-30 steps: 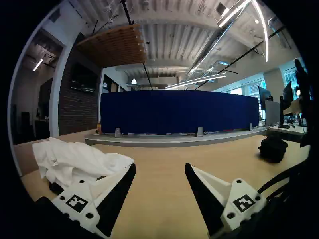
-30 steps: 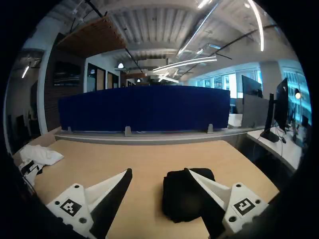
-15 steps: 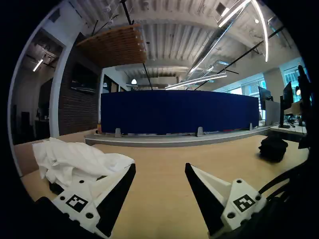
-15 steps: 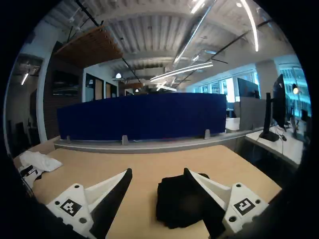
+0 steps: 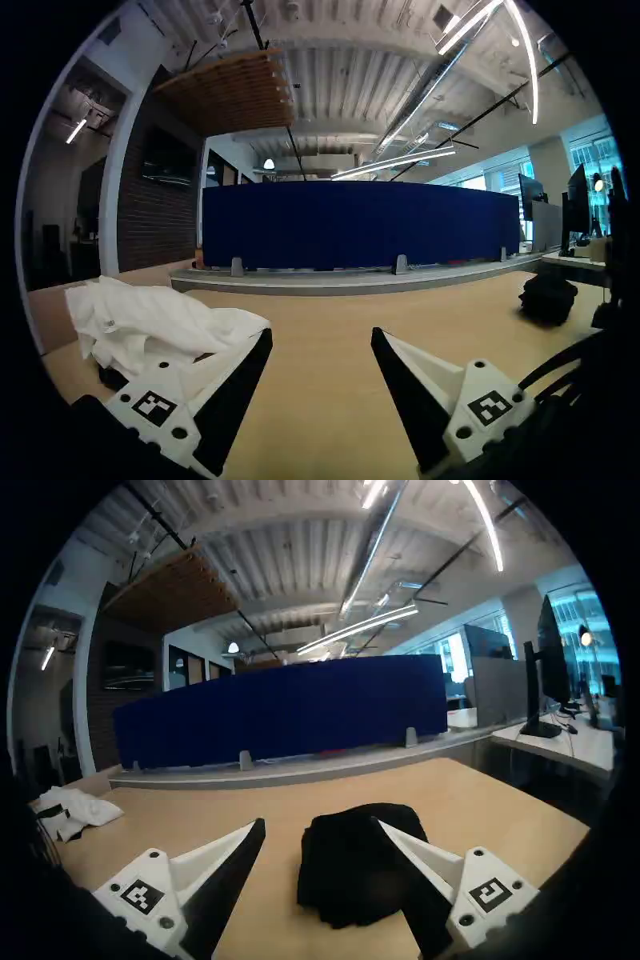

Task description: Fold towel

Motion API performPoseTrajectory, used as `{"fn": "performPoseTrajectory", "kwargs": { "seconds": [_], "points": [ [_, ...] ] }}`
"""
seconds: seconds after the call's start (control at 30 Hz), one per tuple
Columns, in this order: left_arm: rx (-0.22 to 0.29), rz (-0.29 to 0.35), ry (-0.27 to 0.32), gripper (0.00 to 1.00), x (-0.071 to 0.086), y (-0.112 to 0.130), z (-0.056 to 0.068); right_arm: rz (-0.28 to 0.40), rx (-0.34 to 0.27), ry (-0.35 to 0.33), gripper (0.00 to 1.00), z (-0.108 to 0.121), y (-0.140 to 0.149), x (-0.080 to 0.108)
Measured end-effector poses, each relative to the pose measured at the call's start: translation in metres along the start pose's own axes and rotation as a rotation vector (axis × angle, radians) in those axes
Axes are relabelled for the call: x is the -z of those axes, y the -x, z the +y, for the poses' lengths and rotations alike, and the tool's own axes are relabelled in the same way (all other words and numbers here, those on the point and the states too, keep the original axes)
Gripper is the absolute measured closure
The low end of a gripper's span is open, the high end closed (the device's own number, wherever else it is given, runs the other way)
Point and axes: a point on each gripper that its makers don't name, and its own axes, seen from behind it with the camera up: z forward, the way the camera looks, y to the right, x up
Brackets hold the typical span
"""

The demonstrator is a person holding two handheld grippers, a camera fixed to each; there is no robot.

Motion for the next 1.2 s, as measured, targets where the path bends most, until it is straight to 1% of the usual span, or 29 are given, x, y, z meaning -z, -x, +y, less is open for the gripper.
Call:
{"fn": "performPoseTrajectory", "kwargs": {
  "seconds": [0.1, 0.2, 0.3, 0.47, 0.7, 1.0, 1.1, 1.2],
  "points": [
    [0.0, 0.0, 0.0, 0.08, 0.0, 0.0, 0.0, 0.007, -0.003, 0.007, 0.0, 0.008, 0.007, 0.0],
    [0.0, 0.0, 0.001, 0.08, 0.0, 0.0, 0.0, 0.015, -0.017, 0.011, 0.0, 0.014, 0.013, -0.001],
    [0.0, 0.0, 0.001, 0.08, 0.0, 0.0, 0.0, 0.024, -0.036, 0.005, 0.0, 0.014, 0.018, -0.001],
    [0.0, 0.0, 0.001, 0.08, 0.0, 0.0, 0.0, 0.025, -0.032, 0.003, 0.0, 0.014, 0.025, 0.0],
    [0.0, 0.0, 0.001, 0.08, 0.001, 0.0, 0.0, 0.048, 0.002, 0.007, 0.0, 0.011, 0.024, 0.001],
    [0.0, 0.0, 0.001, 0.08, 0.001, 0.0, -0.001, 0.068, 0.115, 0.001, 0.0, -0.006, 0.027, 0.003],
    [0.0, 0.0, 0.001, 0.08, 0.001, 0.0, -0.001, 0.077, 0.13, 0.001, 0.0, -0.008, 0.027, 0.004],
    [0.0, 0.0, 0.001, 0.08, 0.001, 0.0, 0.0, 0.083, 0.127, -0.002, 0.0, -0.008, 0.029, 0.004]
  ]
}}
